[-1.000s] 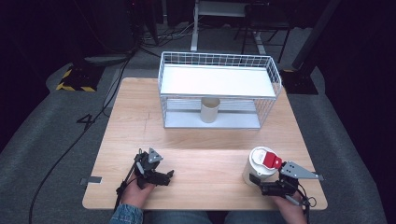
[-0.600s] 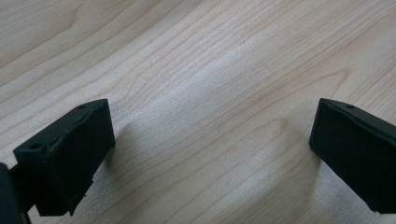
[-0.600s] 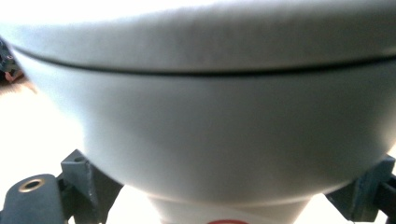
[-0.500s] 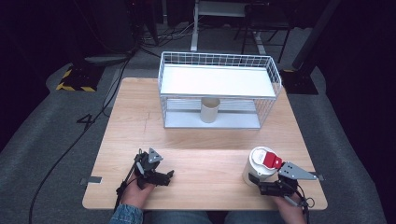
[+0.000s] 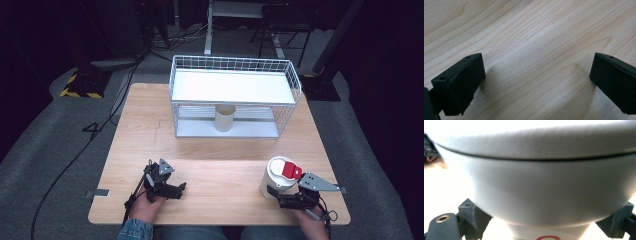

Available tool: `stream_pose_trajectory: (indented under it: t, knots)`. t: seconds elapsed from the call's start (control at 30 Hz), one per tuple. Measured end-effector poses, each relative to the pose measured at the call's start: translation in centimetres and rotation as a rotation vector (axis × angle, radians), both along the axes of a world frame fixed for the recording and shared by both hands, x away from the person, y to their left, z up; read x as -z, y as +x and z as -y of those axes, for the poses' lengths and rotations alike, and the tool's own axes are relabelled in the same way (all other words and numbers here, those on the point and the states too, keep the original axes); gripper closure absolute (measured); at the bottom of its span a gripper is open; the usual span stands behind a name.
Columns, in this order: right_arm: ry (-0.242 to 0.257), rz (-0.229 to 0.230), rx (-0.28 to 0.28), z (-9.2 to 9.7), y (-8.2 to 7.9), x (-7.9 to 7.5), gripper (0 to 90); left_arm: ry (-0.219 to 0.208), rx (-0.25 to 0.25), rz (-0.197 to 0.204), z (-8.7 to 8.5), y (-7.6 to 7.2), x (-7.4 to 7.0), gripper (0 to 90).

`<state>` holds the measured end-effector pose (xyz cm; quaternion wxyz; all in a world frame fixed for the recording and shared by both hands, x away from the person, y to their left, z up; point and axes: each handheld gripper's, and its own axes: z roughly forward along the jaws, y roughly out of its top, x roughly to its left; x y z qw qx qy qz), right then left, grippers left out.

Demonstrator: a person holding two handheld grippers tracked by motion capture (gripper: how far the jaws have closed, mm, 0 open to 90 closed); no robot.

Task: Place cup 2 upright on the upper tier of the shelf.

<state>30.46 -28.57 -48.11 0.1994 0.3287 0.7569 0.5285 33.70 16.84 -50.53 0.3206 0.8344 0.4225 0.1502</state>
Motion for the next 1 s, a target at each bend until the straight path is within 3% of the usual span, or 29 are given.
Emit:
stream_pose_trajectory:
  t: [0.23, 0.43, 1.0]
  knots:
    - [0.015, -0.011, 0.001, 0.2, 0.1, -0.1, 14.0, -0.002, -0.001, -0.001, 0.0, 0.0, 0.0, 0.6]
    - [0.003, 0.006, 0.004, 0.2, 0.1, -0.6, 14.1, -0.002, -0.001, -0.001, 0.0, 0.0, 0.0, 0.7]
    - [0.02, 0.046, 0.004, -0.1, 1.6, -3.8, 14.1, 0.0, 0.0, 0.0, 0.0, 0.0, 0.0, 0.7]
